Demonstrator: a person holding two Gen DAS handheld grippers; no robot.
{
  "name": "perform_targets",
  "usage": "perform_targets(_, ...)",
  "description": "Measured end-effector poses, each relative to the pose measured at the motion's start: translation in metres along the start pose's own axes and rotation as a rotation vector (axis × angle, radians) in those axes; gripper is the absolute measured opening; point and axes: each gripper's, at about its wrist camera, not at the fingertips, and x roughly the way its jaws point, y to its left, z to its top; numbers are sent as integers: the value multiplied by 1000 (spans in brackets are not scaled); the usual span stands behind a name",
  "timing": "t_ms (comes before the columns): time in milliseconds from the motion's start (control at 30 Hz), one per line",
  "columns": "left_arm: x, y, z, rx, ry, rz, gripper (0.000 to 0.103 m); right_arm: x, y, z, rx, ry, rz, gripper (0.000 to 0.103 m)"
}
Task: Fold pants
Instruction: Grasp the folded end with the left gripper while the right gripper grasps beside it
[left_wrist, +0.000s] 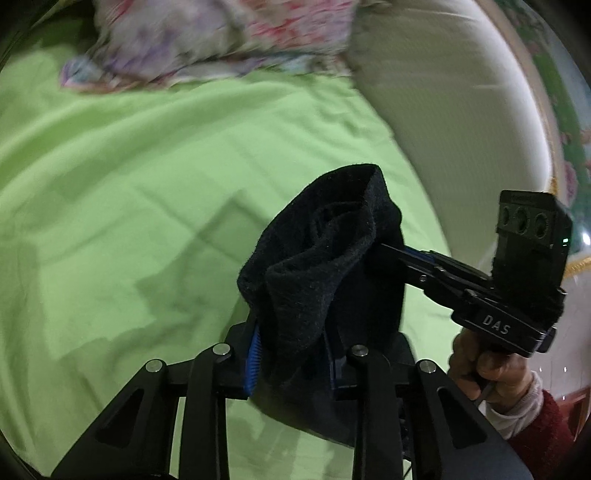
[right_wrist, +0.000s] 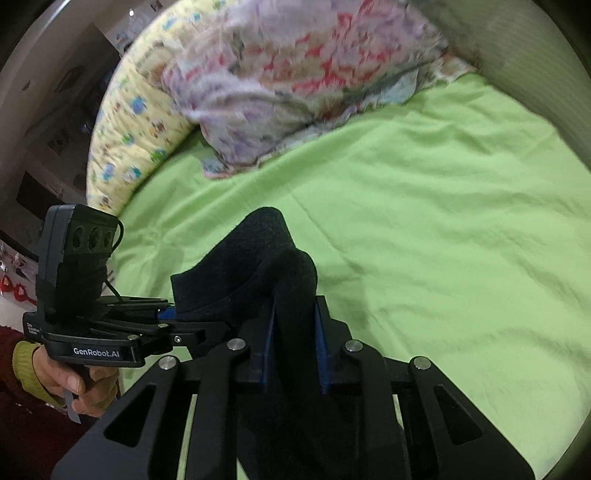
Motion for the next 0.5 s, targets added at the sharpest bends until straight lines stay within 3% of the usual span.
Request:
perform_targets(300, -19, -75, -17, 127, 4, -101, 25, -82, 2, -34, 2, -136, 1, 19)
perform_targets(500, -20, -133, -44, 236, 45, -169, 25, -136, -6, -77, 48, -220, -40, 19)
